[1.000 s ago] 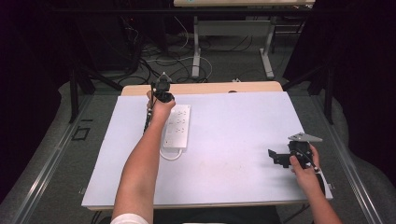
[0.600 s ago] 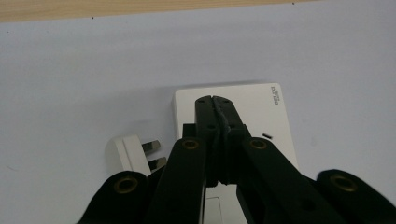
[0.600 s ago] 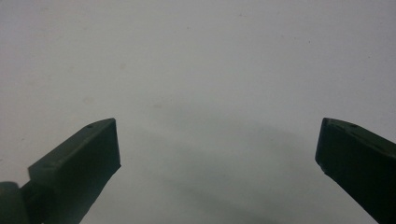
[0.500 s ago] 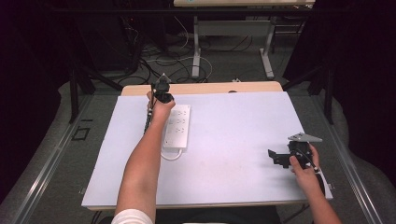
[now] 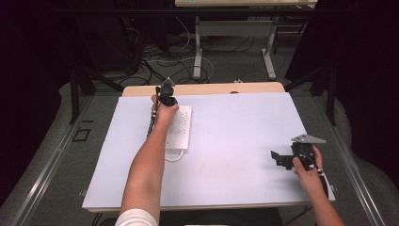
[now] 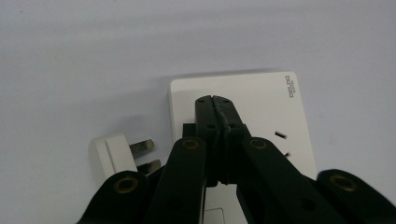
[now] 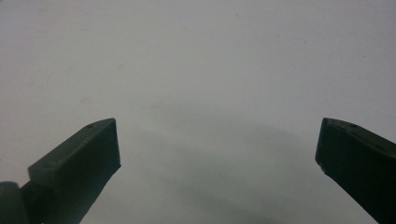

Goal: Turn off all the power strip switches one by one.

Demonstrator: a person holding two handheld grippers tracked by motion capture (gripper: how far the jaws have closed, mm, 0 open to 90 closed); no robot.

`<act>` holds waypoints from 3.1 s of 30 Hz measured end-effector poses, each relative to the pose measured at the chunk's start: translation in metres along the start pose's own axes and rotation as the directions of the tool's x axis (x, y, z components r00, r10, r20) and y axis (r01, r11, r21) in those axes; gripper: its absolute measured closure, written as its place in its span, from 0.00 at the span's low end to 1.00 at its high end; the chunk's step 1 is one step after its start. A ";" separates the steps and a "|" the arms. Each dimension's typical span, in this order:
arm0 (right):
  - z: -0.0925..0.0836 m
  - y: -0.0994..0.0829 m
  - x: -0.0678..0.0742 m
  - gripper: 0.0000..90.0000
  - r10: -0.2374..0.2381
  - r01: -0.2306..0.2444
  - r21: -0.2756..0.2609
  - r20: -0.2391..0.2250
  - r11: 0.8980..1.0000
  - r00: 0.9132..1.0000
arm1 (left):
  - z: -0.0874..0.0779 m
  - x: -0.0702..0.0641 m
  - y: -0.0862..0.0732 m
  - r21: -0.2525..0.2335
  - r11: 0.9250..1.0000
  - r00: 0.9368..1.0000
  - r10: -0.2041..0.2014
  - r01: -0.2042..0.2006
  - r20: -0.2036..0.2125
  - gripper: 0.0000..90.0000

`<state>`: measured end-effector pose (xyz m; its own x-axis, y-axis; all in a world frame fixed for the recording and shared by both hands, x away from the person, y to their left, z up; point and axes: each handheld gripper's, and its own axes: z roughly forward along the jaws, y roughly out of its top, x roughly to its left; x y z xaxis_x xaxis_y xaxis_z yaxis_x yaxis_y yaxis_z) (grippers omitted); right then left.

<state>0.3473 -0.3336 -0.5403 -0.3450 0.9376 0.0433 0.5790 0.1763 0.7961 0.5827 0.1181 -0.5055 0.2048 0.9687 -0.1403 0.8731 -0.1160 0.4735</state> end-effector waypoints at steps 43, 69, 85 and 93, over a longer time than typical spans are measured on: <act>-0.003 0.001 0.000 0.00 0.004 -0.004 -0.016 0.014 1.000 1.000 | -0.028 -0.007 -0.011 -0.072 0.997 0.999 0.027 -0.025 0.023 1.00; -0.004 0.002 0.001 0.00 -0.005 0.005 -0.011 -0.002 1.000 1.000 | -0.096 0.004 -0.065 -0.245 0.966 0.979 0.129 -0.087 0.158 0.70; -0.003 0.002 0.003 0.00 -0.017 0.017 -0.011 0.001 1.000 1.000 | -0.113 0.011 -0.124 -0.369 0.921 0.960 0.206 -0.125 0.188 0.29; -0.004 0.003 0.005 0.00 -0.013 0.013 -0.013 0.000 1.000 1.000 | -0.119 0.021 -0.157 -0.426 0.892 0.953 0.248 -0.155 0.173 0.24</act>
<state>0.3441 -0.3300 -0.5356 -0.3520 0.9354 0.0331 0.5650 0.1841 0.8043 0.3967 0.1826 -0.4790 0.4882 0.8567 -0.1667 0.5585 -0.1599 0.8140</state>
